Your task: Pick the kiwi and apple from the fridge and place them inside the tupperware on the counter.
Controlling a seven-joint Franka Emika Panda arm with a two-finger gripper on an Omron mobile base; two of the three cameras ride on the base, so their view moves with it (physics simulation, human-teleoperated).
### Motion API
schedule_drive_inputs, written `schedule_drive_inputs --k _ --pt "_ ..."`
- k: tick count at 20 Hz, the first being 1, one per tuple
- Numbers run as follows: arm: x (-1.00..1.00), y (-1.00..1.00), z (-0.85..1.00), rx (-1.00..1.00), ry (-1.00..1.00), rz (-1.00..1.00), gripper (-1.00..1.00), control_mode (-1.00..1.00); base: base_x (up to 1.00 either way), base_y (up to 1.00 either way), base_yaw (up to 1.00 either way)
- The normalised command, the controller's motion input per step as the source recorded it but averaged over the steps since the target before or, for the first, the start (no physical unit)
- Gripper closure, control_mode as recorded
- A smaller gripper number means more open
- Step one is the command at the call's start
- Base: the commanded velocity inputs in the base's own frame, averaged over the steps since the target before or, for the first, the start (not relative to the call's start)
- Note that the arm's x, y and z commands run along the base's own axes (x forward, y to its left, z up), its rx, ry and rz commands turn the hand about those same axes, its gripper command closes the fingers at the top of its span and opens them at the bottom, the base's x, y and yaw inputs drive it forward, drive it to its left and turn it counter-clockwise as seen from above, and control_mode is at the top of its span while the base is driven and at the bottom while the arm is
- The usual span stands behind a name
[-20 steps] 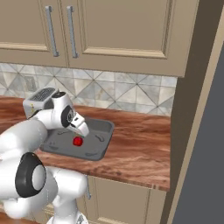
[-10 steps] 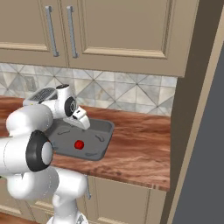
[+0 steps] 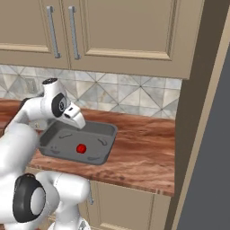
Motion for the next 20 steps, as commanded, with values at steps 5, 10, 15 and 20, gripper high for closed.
schedule_drive_inputs --k 5,10,15,20 --pt "-0.86 0.0 0.81 0.0 0.0 0.12 -1.0 -1.0 0.0 0.0 0.0" --pt "-0.95 0.0 0.68 0.0 0.0 0.25 -1.0 -1.0 0.0 0.0 0.0" --pt "-0.94 0.0 0.63 0.0 0.0 0.23 -1.0 -1.0 0.0 0.0 0.0" --pt "-0.93 -0.1 0.47 0.0 -0.14 0.19 -1.0 -1.0 0.0 0.0 0.0"
